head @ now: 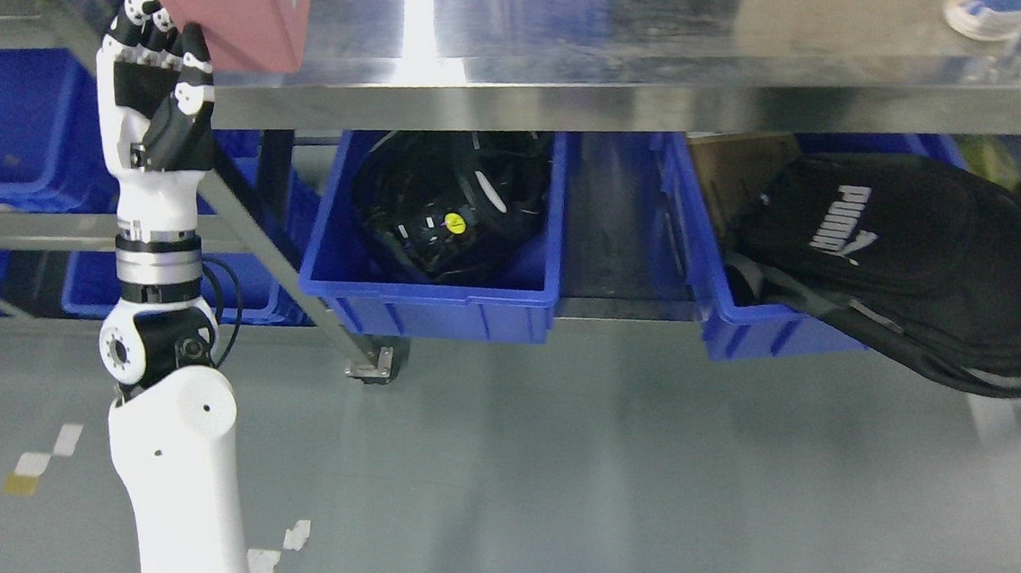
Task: Place storage box into left shelf container
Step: 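Hold the pink box in the left hand while turning toward the shelf rack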
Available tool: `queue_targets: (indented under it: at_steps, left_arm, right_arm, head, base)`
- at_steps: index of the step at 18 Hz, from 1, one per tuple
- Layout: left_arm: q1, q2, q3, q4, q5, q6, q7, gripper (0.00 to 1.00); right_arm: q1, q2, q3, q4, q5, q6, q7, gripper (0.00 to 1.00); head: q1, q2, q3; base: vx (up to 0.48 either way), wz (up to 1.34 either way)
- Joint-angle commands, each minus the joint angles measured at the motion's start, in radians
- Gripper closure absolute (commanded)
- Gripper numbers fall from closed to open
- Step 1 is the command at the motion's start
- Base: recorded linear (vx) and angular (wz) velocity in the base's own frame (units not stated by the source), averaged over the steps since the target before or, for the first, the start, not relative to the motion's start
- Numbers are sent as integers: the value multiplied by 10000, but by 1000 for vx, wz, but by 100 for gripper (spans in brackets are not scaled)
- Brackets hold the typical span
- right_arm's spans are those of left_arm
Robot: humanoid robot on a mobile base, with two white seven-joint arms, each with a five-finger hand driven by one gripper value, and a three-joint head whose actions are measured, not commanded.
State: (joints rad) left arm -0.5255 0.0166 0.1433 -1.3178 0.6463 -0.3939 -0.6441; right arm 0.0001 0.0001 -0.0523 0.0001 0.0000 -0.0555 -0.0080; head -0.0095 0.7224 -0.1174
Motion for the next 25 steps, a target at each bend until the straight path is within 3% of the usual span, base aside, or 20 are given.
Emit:
queue_targets:
  at_steps: [1,12,20,25]
  left_arm:
    - [2873,9,-1217,-3619,655,-753,91,98]
    - [5085,9,-1433,-3497,639,-1966,91,98]
    - [5316,9,-1387,-3481,639,-1982,60,97]
    - [5531,9,-1448,-3481,639,-1982,45,97]
  right_arm:
    - [-47,-175,1,-175,-215,64,49,0]
    - [-32,-175,1,-175,-215,64,49,0]
    - [-47,-175,1,-175,-215,64,64,0]
    - [-32,-175,1,-175,-215,64,64,0]
  head:
    - [0,0,0]
    - [0,9,0]
    - [0,12,0]
    - [0,12,0]
  base:
    - [51,727]
    - [239,1311]
    - [662,1274]
    - [719,419]
